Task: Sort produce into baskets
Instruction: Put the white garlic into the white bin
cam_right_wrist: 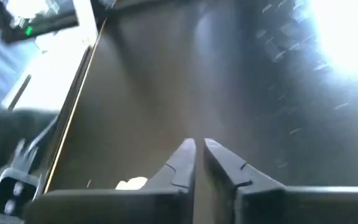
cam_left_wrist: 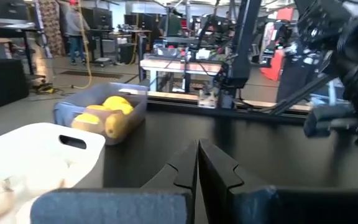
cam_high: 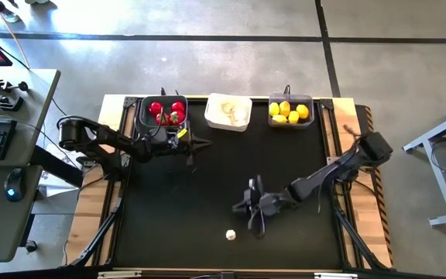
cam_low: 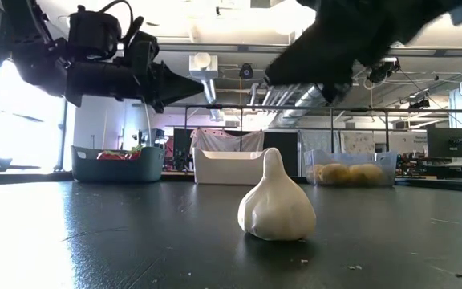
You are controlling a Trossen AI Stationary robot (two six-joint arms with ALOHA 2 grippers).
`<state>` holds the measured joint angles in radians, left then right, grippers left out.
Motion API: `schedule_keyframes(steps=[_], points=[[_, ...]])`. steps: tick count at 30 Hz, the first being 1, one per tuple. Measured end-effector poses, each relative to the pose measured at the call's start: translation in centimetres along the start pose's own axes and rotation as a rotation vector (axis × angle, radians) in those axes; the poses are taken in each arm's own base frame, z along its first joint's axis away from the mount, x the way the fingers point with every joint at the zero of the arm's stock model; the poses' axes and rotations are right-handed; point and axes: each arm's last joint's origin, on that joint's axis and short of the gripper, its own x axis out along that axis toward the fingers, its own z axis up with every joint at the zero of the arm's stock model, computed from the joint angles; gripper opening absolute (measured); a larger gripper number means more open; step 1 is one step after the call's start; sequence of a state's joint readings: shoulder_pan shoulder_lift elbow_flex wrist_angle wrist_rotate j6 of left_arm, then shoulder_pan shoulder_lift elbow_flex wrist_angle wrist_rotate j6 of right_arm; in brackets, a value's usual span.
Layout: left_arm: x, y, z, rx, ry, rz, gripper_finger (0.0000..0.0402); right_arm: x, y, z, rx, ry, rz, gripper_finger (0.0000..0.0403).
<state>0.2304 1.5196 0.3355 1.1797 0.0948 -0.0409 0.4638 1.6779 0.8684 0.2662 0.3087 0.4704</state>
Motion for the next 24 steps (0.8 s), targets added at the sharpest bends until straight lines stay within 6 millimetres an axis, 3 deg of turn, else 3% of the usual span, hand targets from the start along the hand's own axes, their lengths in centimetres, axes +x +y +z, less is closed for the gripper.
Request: schedule_keyframes(steps=[4, 12, 18, 24], points=[[0.0, -0.7, 0.0, 0.000, 0.001, -0.026, 0.0001, 1.1, 1.5, -2.3, -0.030, 0.034, 0.044, 0.0069], [0.1, -1.6, -0.1, 0.000, 0.001, -0.020, 0.0000, 2.3, 3.5, -4.9, -0.055, 0.023, 0.116, 0.0187], [0.1, -1.7, -0.1, 0.001, -0.001, 0.026, 0.0000, 3.9, 3.5, -6.4, -0.085, -0.007, 0.154, 0.0199], [0.1, -1.7, -0.1, 0.001, -0.001, 0.031, 0.0000, 4.1, 3.4, -6.6, -0.088, -0.008, 0.153, 0.0186]])
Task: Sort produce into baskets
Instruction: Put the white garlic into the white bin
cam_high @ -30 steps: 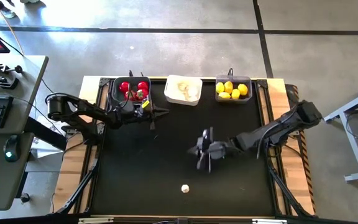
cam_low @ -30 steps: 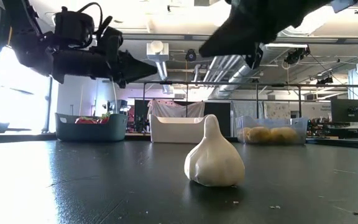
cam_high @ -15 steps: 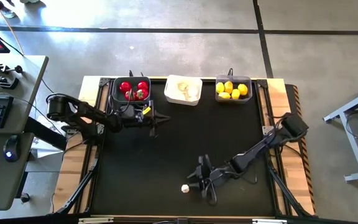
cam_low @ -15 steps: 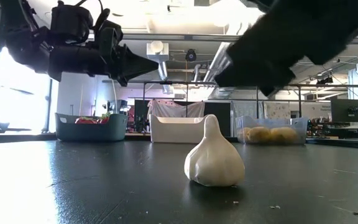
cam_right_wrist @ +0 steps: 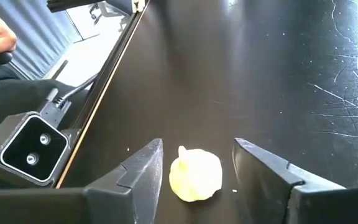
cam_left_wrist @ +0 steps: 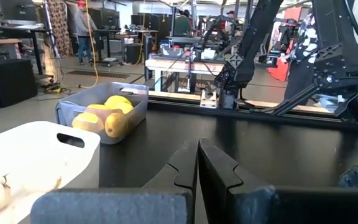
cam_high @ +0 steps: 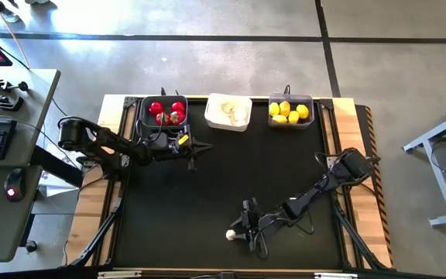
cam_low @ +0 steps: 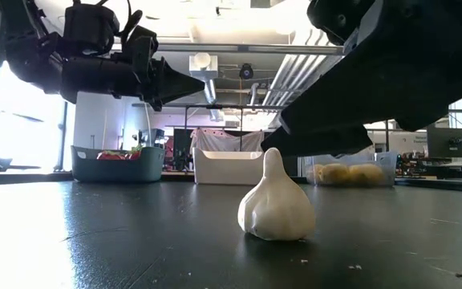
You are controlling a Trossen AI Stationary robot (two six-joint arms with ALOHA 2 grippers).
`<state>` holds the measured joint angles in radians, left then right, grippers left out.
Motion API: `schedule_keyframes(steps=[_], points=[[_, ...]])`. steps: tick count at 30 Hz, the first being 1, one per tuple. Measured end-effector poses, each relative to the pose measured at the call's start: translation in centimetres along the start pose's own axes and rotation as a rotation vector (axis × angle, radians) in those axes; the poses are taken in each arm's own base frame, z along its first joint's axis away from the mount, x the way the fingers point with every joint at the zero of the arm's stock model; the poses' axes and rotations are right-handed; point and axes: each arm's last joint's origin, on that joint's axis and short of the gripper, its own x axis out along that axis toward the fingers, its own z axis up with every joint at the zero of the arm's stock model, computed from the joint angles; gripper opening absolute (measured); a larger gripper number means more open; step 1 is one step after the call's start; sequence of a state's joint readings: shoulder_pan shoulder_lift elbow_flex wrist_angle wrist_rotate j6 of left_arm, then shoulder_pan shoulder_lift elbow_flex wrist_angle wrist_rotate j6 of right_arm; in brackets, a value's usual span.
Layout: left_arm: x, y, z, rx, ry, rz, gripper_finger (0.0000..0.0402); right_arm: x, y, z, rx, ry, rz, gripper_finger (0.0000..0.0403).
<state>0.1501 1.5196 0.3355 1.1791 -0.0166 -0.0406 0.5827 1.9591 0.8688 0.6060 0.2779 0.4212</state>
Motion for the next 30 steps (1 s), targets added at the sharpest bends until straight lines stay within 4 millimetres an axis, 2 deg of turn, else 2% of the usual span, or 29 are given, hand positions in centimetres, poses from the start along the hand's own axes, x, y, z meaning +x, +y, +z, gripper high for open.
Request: schedule_keyframes(steps=[5, 14, 18, 24, 30], points=[[0.0, 0.1, 0.0, 0.008, 0.000, 0.019, 0.0000, 0.4, -0.6, 0.1, 0.023, 0.002, 0.018, 0.0173], [0.0, 0.1, -0.1, 0.012, 0.012, 0.022, 0.0000, 2.4, -1.3, -0.3, 0.050, 0.011, 0.097, 0.0163], [0.0, 0.1, -0.1, 0.012, 0.014, 0.022, 0.0000, 2.5, -1.3, -0.4, 0.048, 0.020, 0.093, 0.0119], [0.0, 0.1, -0.2, 0.022, 0.022, 0.022, 0.0000, 2.4, -1.3, -0.1, 0.045, 0.029, 0.101, 0.0012], [0.0, -0.1, 0.0, 0.043, 0.000, 0.009, 0.0000, 1.0, -1.7, 1.7, -0.010, 0.048, 0.035, 0.0008]])
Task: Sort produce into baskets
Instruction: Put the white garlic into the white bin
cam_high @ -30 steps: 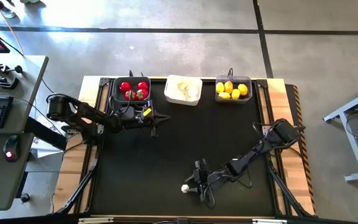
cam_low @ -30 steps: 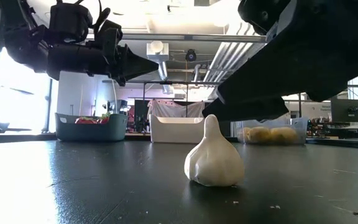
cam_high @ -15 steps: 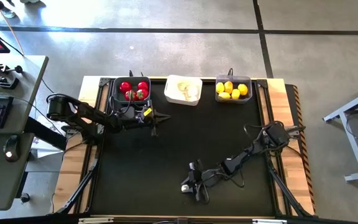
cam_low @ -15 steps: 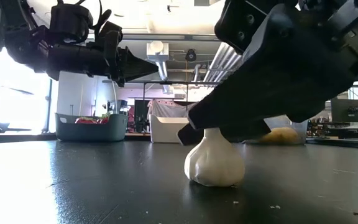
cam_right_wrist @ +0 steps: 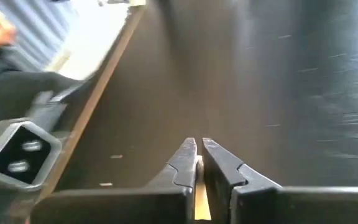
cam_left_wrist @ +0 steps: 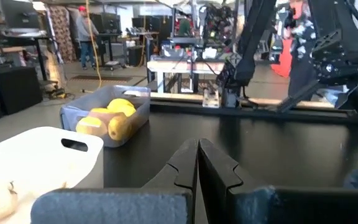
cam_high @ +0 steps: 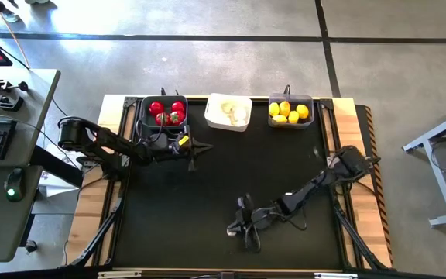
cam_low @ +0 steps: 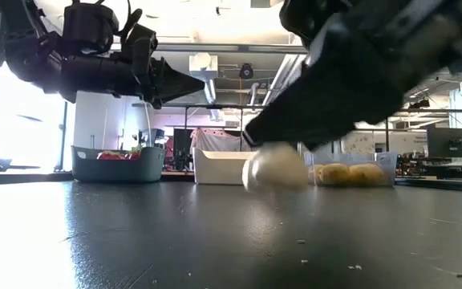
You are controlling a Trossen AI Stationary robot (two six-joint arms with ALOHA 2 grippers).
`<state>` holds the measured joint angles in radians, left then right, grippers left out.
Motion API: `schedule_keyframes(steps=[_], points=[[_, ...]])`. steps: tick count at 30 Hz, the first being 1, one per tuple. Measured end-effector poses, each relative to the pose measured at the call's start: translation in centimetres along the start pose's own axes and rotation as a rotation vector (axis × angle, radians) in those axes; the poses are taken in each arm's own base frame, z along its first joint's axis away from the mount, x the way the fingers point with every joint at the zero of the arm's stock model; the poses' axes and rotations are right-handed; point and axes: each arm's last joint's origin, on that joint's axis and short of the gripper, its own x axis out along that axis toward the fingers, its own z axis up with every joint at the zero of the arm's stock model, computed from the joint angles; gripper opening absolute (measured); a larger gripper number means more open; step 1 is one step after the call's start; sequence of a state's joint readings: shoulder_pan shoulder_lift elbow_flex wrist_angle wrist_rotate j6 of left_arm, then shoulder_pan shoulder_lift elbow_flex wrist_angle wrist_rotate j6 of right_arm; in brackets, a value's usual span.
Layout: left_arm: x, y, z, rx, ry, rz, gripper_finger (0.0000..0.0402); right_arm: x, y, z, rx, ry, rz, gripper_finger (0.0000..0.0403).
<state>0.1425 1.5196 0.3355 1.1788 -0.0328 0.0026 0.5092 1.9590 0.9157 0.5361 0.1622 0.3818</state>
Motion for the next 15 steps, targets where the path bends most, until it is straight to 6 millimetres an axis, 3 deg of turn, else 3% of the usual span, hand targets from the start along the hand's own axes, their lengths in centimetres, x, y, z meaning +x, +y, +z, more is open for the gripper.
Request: schedule_keyframes(steps=[6, 15], points=[[-0.1, -0.2, 0.5, -0.032, -0.051, 0.008, 0.0000, -1.7, -4.2, 3.3, -0.060, 0.004, -0.169, 0.0004], [-3.0, 0.6, -0.9, -0.059, -0.101, 0.086, 0.0000, -3.6, -15.7, 7.2, -0.055, -0.084, -0.435, 0.0001]])
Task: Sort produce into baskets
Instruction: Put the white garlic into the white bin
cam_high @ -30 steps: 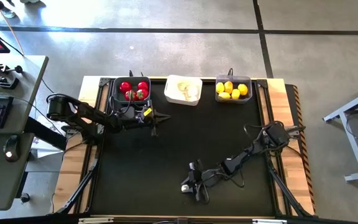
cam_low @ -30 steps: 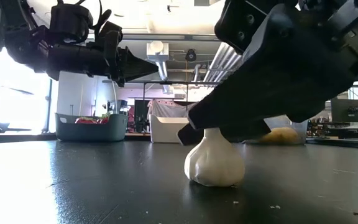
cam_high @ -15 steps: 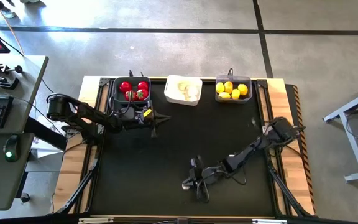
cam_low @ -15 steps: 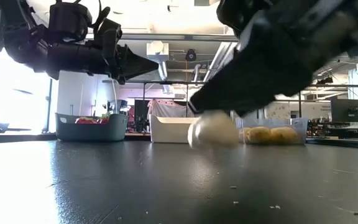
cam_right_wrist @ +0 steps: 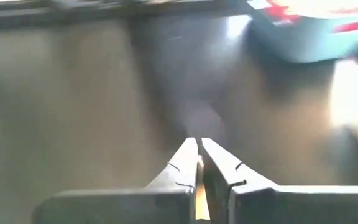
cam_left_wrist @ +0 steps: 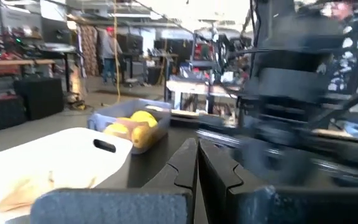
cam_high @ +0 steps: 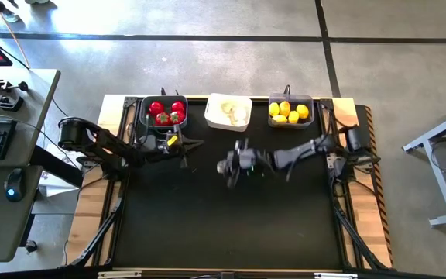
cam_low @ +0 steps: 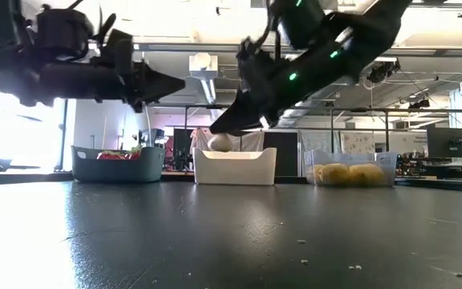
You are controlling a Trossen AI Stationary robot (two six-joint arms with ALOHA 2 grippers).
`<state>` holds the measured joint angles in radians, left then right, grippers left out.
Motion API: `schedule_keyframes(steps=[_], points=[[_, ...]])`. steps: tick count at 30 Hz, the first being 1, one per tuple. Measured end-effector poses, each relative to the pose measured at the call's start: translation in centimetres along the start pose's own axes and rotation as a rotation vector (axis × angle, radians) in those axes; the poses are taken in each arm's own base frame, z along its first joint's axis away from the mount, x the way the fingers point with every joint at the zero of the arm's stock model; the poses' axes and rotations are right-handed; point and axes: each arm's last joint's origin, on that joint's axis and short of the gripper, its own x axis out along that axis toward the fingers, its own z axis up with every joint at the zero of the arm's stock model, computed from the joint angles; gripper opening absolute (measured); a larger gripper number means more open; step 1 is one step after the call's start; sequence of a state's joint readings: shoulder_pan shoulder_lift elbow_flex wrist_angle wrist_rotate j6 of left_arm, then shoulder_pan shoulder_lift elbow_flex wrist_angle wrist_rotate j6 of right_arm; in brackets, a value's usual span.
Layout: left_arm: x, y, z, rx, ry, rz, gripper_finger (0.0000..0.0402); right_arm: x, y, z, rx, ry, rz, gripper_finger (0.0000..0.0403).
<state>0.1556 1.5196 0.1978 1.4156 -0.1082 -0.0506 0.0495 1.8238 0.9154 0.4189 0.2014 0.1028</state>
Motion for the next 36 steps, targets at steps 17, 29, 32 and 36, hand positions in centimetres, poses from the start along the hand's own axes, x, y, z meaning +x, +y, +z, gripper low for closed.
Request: schedule_keyframes(steps=[17, 29, 32, 36], points=[[-2.1, 1.9, -0.5, 0.061, -0.019, 0.101, 0.0000, 1.3, -17.2, 4.5, 0.096, -0.072, -0.318, 0.0000], [-2.1, 2.9, -0.7, 0.075, 0.001, 0.145, 0.0000, 5.6, -20.5, 6.4, 0.096, 0.067, -0.268, 0.0000], [-2.1, 2.9, -0.7, 0.075, 0.004, 0.145, 0.0000, 6.4, -20.7, 6.3, 0.097, 0.118, -0.264, 0.0000], [-2.1, 2.9, -0.8, 0.075, 0.011, 0.152, 0.0000, 7.0, -20.9, 6.1, 0.124, 0.147, -0.264, 0.0000]])
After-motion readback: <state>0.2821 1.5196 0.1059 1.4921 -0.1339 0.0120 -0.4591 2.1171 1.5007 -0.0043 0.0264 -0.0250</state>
